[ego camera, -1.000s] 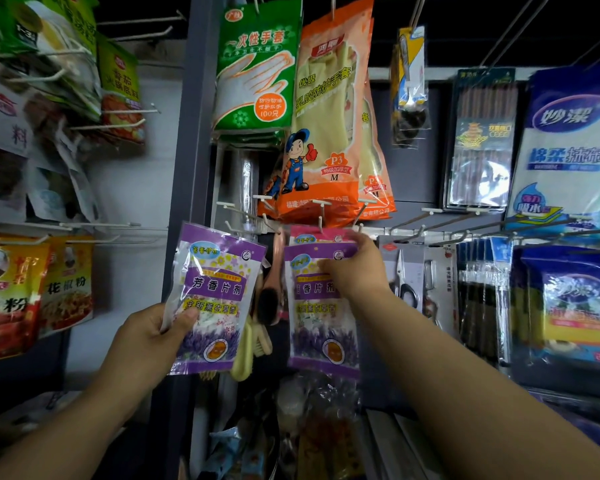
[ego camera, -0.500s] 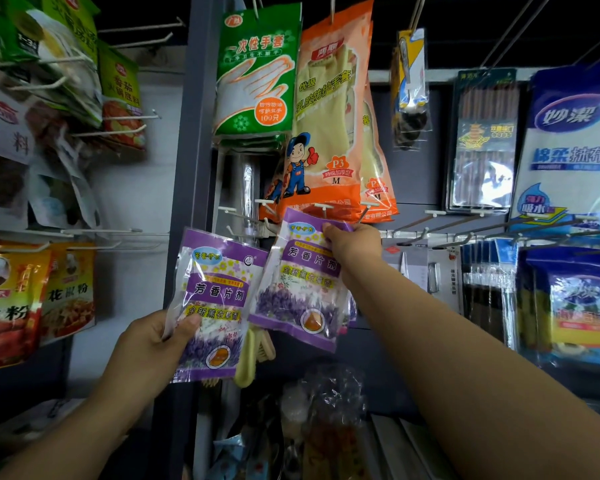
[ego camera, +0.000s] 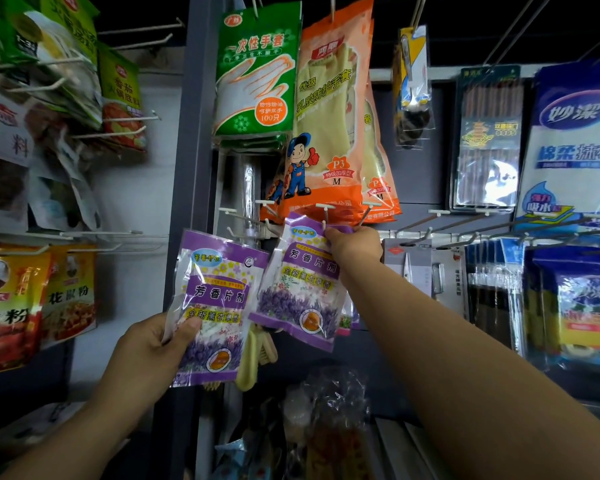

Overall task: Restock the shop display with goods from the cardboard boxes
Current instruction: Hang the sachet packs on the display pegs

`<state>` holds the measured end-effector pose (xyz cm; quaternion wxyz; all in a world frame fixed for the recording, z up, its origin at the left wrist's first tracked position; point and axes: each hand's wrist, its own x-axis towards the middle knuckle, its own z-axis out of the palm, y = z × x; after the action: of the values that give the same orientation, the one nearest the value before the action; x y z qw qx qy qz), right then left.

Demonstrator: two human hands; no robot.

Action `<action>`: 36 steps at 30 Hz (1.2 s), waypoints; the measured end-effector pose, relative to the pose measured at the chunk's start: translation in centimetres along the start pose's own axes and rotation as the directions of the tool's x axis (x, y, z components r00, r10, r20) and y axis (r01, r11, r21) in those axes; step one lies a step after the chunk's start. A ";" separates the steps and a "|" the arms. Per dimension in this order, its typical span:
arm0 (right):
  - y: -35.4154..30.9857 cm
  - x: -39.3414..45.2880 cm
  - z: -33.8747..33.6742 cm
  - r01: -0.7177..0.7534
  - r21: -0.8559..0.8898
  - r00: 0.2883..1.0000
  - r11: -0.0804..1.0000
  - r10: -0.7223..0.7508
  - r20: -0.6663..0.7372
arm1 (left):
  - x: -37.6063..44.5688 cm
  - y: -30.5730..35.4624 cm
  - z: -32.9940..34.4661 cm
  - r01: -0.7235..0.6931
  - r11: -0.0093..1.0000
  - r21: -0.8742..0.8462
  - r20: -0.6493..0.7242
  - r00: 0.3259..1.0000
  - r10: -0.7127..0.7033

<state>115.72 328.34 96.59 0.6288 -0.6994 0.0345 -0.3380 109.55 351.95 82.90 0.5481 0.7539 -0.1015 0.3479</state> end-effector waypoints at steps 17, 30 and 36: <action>8.3 -0.4 0.6 -0.097 0.076 0.990 0.992 0.104 -0.092 | 0.3 -0.9 -0.1 -0.038 0.998 0.052 -0.036 0.999 0.040; 6.7 -5.7 1.7 0.452 0.041 0.870 0.891 -0.451 0.198 | -0.4 0.4 -0.4 0.028 0.997 -0.072 0.026 0.999 -0.027; 4.3 -7.8 3.7 -0.166 0.379 0.755 0.910 -0.130 0.642 | -1.3 1.7 -0.5 0.090 0.980 -0.180 0.133 0.989 -0.066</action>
<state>113.24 334.38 89.43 0.7371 -0.6232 -0.2530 -0.0651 107.52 351.45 83.44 0.6217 0.7233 -0.1383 0.2668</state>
